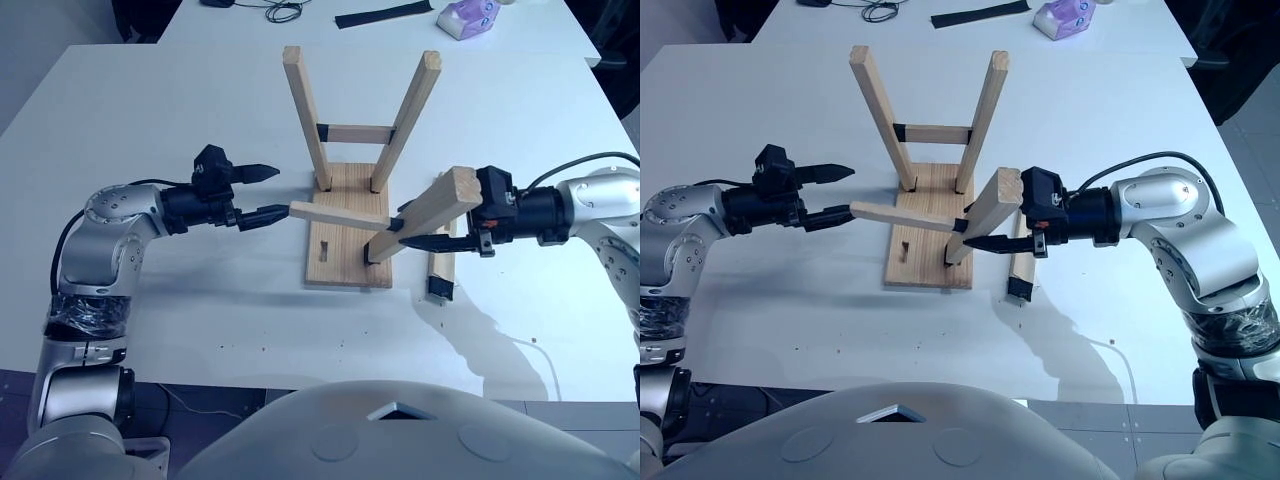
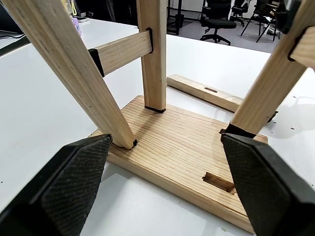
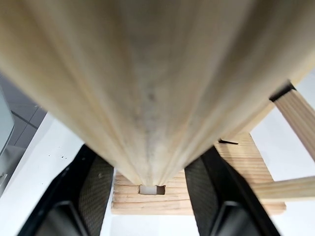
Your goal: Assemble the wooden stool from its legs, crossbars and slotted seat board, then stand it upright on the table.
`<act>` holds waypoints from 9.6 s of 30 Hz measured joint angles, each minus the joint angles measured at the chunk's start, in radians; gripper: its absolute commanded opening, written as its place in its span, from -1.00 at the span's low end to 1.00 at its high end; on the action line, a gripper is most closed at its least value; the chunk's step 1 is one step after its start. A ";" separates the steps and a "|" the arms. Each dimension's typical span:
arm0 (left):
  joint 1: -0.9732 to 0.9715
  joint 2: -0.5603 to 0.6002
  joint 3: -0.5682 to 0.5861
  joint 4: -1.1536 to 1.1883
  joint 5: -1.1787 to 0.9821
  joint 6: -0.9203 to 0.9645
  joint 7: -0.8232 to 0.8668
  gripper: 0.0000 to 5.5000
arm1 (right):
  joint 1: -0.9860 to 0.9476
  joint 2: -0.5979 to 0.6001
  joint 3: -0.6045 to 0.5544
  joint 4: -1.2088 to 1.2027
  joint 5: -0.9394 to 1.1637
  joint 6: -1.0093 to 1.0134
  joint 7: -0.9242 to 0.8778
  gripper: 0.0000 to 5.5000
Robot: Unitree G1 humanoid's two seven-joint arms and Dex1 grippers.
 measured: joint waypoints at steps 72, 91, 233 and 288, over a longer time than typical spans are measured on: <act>-0.051 -0.030 -0.023 -0.025 -0.022 0.041 -0.017 0.48 | 0.002 -0.069 0.045 -0.016 -0.003 0.003 0.119 -0.26; -0.055 -0.035 -0.022 -0.036 -0.029 0.048 -0.011 0.48 | 0.071 -0.034 0.158 -0.074 -0.057 -0.105 0.012 -0.26; -0.551 -0.214 0.160 0.051 -0.302 0.324 0.375 0.48 | -0.255 0.261 -0.526 -0.014 0.161 0.462 -0.576 -0.23; -0.450 -0.283 -0.027 -0.197 -0.375 0.344 0.160 0.48 | -0.625 0.028 0.082 0.348 -0.004 0.220 0.291 -0.26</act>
